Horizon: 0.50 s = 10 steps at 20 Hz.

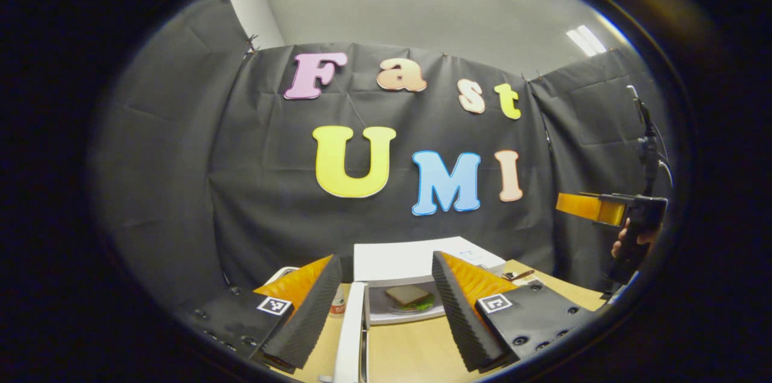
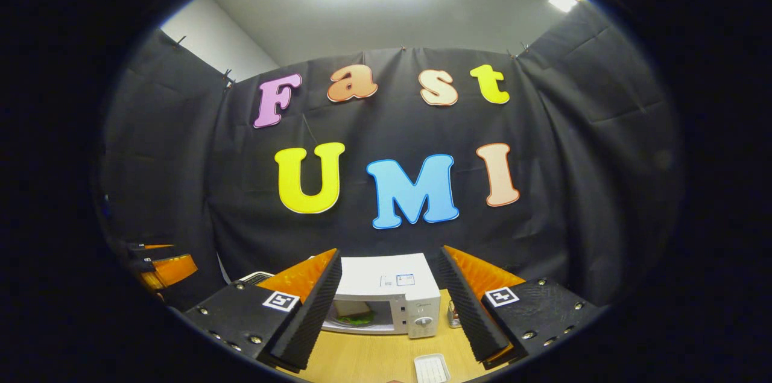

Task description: Open the microwave oven with the left hand, put the food in, and close the microwave oven.

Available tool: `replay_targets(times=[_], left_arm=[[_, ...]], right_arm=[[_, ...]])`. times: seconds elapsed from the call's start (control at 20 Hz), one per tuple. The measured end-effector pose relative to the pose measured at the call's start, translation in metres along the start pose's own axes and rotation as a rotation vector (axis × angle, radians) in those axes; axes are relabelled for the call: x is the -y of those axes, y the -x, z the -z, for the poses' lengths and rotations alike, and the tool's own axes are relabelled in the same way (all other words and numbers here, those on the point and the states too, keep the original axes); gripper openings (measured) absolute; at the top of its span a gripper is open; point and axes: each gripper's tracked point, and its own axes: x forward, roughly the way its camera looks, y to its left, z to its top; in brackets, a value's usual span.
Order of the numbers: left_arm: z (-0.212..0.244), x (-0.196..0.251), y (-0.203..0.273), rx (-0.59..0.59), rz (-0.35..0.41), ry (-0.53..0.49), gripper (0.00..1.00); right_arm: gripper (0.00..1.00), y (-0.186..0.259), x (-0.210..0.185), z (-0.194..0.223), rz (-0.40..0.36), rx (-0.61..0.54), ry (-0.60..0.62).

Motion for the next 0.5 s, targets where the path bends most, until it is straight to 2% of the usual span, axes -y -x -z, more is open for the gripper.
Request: replay_targets(times=[0.1, 0.2, 0.25, 0.35, 0.5], left_arm=[[0.000, 0.000, 0.008, 0.003, 0.018, 0.005, 0.94], [0.002, -0.013, 0.019, 0.012, -0.002, 0.011, 0.60], [0.009, -0.027, 0.025, -0.001, -0.044, 0.007, 0.43], [0.042, -0.043, 0.029, -0.077, -0.059, 0.027, 0.08], [0.096, -0.079, 0.058, -0.209, -0.108, 0.027, 0.07]], right_arm=[[0.96, 0.002, -0.002, 0.001, -0.004, -0.004, 0.002], [0.96, 0.000, -0.003, 0.007, -0.005, -0.016, 0.009], [0.96, 0.000, -0.004, 0.009, -0.007, -0.023, 0.010], [0.96, 0.001, -0.007, 0.010, -0.013, -0.028, 0.011], [0.96, -0.002, -0.007, 0.011, -0.016, -0.031, 0.005]])
